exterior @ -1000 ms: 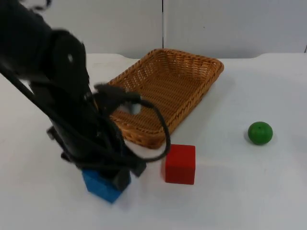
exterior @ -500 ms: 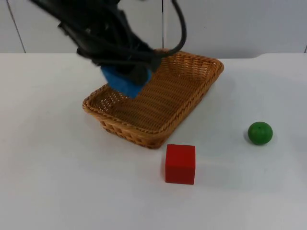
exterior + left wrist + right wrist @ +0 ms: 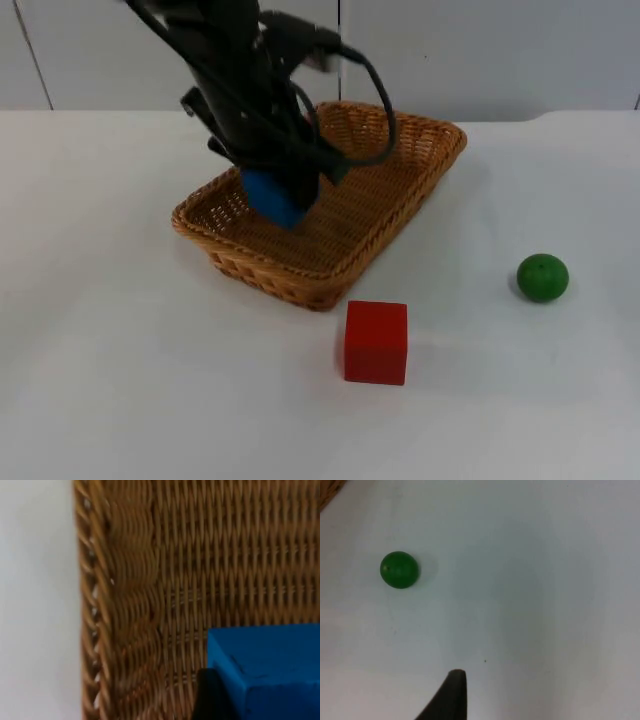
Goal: Place all geometric objects except the red cube into the basket.
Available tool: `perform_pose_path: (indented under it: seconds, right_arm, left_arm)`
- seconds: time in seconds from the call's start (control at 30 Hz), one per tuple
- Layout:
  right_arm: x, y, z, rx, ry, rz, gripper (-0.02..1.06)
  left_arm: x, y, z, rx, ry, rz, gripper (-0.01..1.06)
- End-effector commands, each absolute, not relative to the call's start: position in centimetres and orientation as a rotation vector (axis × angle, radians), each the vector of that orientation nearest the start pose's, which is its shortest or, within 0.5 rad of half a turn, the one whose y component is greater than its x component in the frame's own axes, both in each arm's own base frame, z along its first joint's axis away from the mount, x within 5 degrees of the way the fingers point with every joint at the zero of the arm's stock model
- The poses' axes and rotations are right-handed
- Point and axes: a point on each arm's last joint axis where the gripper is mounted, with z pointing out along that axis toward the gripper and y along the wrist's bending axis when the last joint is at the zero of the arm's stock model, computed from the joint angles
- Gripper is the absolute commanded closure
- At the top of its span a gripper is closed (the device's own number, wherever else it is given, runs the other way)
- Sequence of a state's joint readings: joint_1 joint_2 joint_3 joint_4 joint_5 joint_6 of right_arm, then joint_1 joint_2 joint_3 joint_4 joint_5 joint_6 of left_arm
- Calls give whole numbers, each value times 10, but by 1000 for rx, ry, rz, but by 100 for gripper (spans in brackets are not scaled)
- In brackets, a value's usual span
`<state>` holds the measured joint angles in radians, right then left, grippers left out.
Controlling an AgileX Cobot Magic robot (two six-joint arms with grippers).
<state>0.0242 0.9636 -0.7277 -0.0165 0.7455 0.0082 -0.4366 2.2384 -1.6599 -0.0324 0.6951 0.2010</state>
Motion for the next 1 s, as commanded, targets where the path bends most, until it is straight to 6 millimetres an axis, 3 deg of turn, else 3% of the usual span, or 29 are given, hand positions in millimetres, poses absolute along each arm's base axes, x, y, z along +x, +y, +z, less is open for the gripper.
perform_pose_path:
  seconds: [0.0,0.07,0.2,0.23,0.3,0.37,0.6,0.7,0.73,0.9,0.93,0.97]
  right_arm:
    - [180,2,294,-30,2446,-14,-1]
    - [180,2,294,-30,2446,-14,-1]
    - [180,2,294,-30,2444,-14,-1]
    - [180,2,294,-30,2444,-14,-1]
    - [180,2,294,-30,2444,-14,-1]
    - [180,2,294,-30,2444,-14,-1]
    - [180,2,294,-30,2444,-14,-1]
    - [180,2,294,-30,2444,-14,-1]
    - [180,2,294,-30,2444,-14,-1]
    - [180,2,294,-28,2444,-11,-1]
    - [180,2,294,-28,2444,-11,-1]
    - [180,2,294,-28,2444,-11,-1]
  left_arm:
    - [428,-202,135,846,2628,-97,100]
    - [428,-202,133,848,2633,-96,95]
    - [426,-204,128,824,2663,-132,50]
    - [426,-204,128,824,2663,-132,50]
    - [425,-205,128,806,2677,-158,31]
    - [423,-205,128,809,2695,-162,20]
    - [422,-205,154,835,2736,-165,12]
    - [416,-203,200,828,2695,-177,12]
    - [416,-203,200,828,2695,-177,12]
    - [391,-190,282,747,2603,-205,12]
    - [383,-186,294,739,2589,-209,12]
    - [383,-186,294,739,2589,-209,12]
